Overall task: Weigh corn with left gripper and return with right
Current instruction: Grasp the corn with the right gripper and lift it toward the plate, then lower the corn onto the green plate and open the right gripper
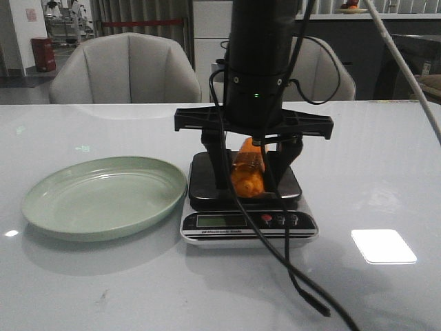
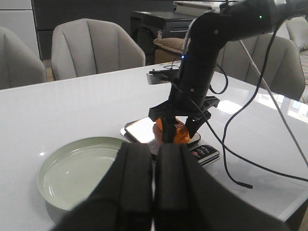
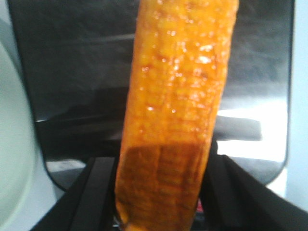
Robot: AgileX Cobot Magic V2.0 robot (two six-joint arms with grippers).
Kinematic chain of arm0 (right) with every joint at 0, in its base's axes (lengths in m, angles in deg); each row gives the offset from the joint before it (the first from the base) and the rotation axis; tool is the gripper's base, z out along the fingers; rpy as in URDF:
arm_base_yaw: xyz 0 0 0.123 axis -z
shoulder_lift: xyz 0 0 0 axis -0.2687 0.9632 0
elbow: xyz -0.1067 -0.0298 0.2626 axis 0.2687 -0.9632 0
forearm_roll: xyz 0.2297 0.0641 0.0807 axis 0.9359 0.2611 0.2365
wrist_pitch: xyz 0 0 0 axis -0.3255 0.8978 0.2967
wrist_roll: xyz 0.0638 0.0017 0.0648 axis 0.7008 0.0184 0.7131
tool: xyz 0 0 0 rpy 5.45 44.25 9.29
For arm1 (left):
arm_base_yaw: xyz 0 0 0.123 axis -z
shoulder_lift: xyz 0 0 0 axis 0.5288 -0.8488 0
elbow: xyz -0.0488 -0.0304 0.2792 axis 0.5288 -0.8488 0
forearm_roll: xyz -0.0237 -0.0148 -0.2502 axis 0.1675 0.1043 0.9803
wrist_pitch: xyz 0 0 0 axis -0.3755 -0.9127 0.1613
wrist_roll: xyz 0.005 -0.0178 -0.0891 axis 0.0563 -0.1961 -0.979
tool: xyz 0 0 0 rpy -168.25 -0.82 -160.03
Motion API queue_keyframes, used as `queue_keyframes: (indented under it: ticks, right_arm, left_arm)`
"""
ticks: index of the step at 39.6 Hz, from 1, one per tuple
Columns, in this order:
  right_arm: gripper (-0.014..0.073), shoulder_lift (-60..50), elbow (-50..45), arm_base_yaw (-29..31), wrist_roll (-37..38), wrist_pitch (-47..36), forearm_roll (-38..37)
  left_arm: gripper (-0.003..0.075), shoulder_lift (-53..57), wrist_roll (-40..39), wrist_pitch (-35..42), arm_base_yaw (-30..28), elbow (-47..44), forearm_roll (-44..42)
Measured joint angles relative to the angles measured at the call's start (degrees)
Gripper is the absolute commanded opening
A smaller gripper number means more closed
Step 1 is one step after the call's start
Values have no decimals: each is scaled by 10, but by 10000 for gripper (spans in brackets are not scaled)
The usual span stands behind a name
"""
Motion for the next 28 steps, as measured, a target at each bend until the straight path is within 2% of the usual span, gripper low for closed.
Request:
queue_keyframes:
  ticks: [10,18,28]
  right_arm:
    - [276,6,77,-44,-6,-13,1]
    - [279,17,87,-87,-8,-63,17]
    - [404,74,87,-113,-9,-106,47]
  left_arm:
    - [114,0,0,0,0,0,0]
    - [114,0,0,0,0,0,0]
    - [114,0,0,0,0,0,0]
